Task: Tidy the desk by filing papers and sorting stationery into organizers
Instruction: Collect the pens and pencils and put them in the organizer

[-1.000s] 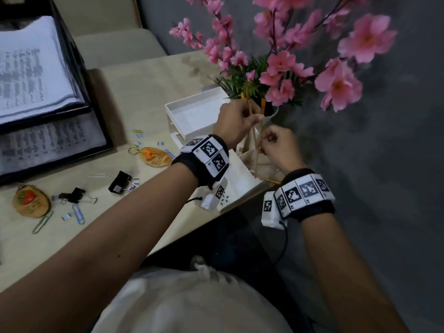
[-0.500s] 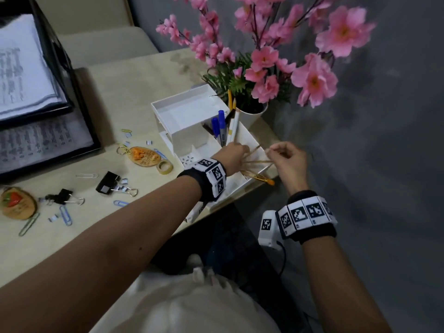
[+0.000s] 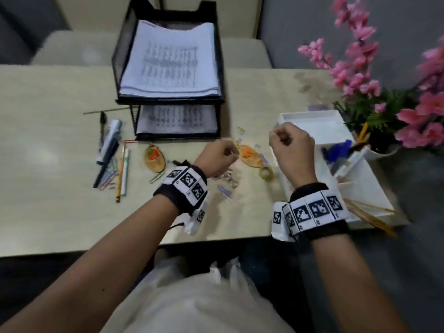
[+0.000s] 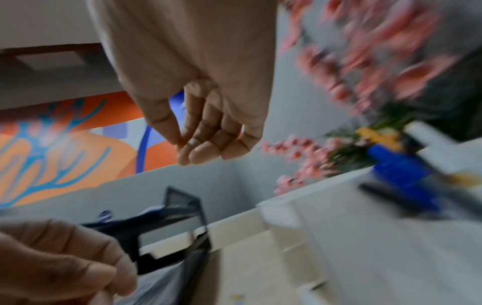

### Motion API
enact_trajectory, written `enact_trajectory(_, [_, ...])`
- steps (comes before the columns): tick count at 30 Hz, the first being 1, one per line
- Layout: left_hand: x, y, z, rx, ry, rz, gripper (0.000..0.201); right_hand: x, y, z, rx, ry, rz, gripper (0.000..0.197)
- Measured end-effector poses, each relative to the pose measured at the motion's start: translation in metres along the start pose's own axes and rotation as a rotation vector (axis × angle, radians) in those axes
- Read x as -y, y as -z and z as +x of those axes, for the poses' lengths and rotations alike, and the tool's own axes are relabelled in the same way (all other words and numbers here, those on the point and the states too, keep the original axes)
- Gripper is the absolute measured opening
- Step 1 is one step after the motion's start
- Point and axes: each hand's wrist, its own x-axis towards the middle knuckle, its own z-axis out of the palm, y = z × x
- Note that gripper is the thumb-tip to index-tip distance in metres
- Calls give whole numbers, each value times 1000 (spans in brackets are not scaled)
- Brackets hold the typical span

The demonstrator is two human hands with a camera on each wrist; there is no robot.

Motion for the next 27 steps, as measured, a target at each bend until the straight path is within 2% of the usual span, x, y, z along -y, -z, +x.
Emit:
enact_trajectory(4, [91, 63, -41, -186, 271, -102, 14, 46, -94, -8, 343, 116, -10, 10])
enact_trajectory(8, [165, 112, -83, -355, 456, -193, 13, 87, -184, -31, 663, 224, -112, 13])
enact_trajectory(11, [205, 139, -105, -456, 571, -254, 17, 108, -238, -49, 816, 190, -225, 16])
enact_trajectory(15, [244, 157, -118, -497, 650, -425, 30, 119, -284, -64, 849, 73, -404, 19])
enact_trajectory(17, [250, 162, -120, -508, 661, -503, 31, 118, -296, -69, 788, 17, -473, 25])
enact_trajectory(20, [249, 165, -119, -492, 657, -619, 30, 112, -301, -74, 662, -51, -523, 24])
enact_trajectory(24, [243, 162, -110, -435, 641, -811, 25, 105, -293, -71, 602, -153, -445, 18])
enact_trajectory(27, [231, 159, -100, -304, 629, -946, 26, 117, -286, -71, 638, -156, -145, 10])
